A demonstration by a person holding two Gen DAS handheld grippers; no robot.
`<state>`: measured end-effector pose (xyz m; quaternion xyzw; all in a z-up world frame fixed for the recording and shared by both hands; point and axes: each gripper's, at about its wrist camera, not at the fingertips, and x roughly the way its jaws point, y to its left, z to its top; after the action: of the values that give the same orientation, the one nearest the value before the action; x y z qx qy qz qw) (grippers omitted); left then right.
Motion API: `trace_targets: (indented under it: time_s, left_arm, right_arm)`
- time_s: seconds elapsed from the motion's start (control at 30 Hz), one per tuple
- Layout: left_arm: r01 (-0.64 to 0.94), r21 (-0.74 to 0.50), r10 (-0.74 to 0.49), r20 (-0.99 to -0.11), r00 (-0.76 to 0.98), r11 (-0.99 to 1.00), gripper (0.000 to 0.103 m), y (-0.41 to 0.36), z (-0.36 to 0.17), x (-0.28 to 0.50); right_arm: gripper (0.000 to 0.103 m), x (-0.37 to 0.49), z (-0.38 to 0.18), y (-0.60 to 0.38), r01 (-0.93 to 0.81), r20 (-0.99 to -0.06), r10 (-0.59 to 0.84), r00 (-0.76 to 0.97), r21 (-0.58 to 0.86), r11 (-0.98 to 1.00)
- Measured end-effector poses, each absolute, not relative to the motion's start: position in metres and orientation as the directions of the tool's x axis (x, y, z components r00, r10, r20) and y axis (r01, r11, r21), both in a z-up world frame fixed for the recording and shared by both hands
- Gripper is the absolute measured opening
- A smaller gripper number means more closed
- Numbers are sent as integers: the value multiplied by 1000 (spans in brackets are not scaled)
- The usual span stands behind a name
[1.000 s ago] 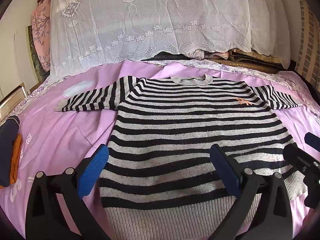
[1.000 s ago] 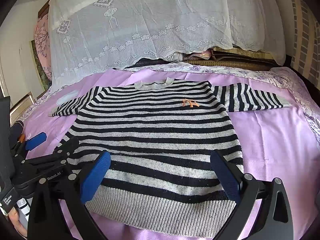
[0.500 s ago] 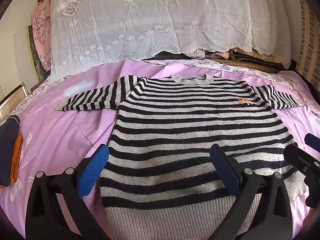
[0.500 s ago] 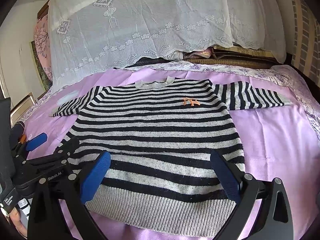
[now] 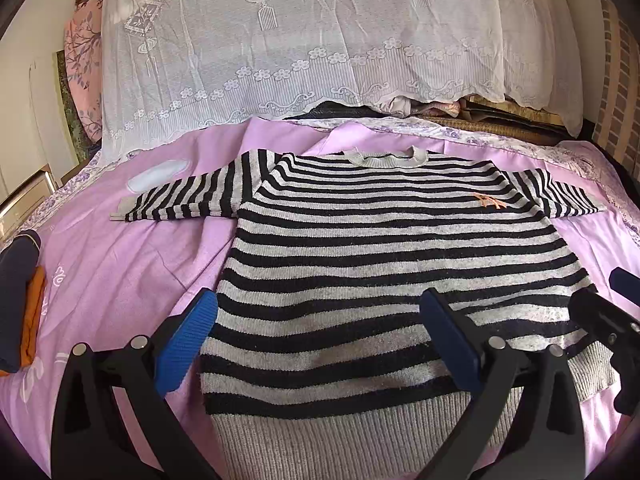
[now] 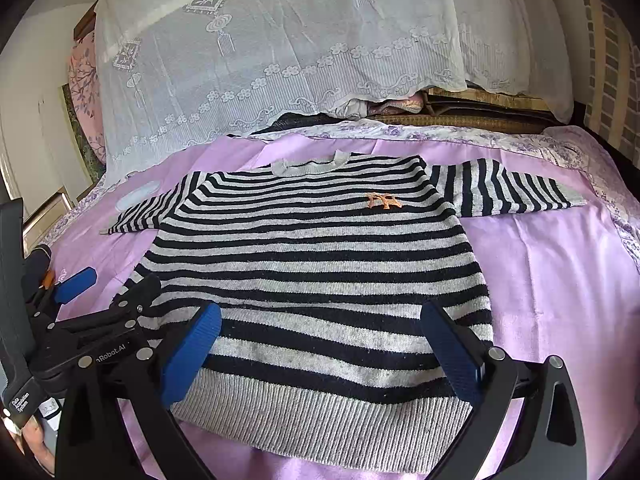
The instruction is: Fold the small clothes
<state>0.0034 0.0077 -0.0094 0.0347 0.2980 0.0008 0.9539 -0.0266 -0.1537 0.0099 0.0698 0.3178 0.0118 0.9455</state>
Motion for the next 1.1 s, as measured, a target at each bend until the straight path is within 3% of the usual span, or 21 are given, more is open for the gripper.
trace_targets:
  time_s: [1.1]
  left_arm:
    - [19,67,22,-571,821,998,99,9,-11,3]
  right_arm:
    - [100,-23,7,-156,23,-619,85,780,164,986]
